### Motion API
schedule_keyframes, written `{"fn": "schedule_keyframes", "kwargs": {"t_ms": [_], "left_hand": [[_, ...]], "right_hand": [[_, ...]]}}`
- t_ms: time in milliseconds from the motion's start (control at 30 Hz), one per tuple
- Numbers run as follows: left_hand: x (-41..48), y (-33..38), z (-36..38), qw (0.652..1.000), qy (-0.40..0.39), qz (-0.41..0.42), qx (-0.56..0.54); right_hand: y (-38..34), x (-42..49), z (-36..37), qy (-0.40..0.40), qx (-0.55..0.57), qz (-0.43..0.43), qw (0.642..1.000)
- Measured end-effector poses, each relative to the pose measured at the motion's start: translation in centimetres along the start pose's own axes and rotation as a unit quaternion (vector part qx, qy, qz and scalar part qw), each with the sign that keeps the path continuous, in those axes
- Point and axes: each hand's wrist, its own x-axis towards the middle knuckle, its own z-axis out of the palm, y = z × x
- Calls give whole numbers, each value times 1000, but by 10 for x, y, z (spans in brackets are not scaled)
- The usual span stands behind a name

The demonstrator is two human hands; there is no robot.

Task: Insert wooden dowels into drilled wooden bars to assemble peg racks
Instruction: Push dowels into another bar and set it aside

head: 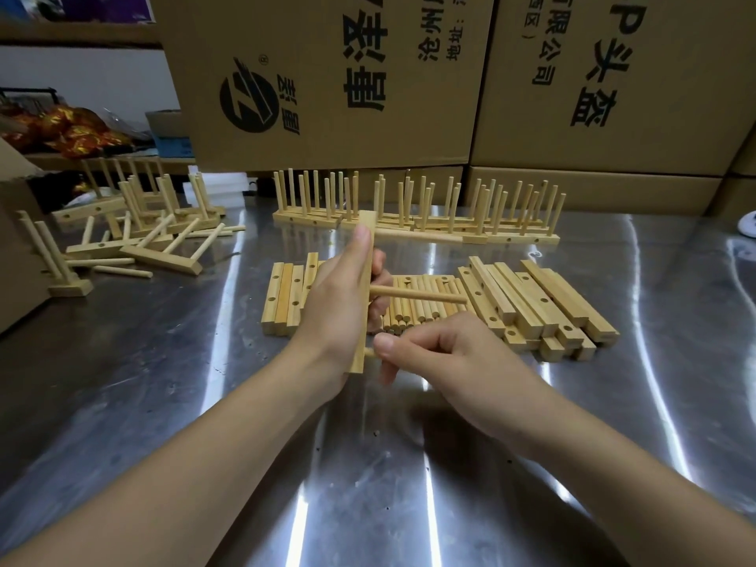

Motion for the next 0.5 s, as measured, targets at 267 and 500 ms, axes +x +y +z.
{"fn": "schedule_keyframes", "kwargs": {"t_ms": [267,500], "left_hand": [[4,2,-3,981,75,-106,-144],[2,2,-1,975,168,-35,-141]], "right_hand": [[1,1,-1,208,-361,-201,887],[-2,-2,10,231,-153,-21,961]]}}
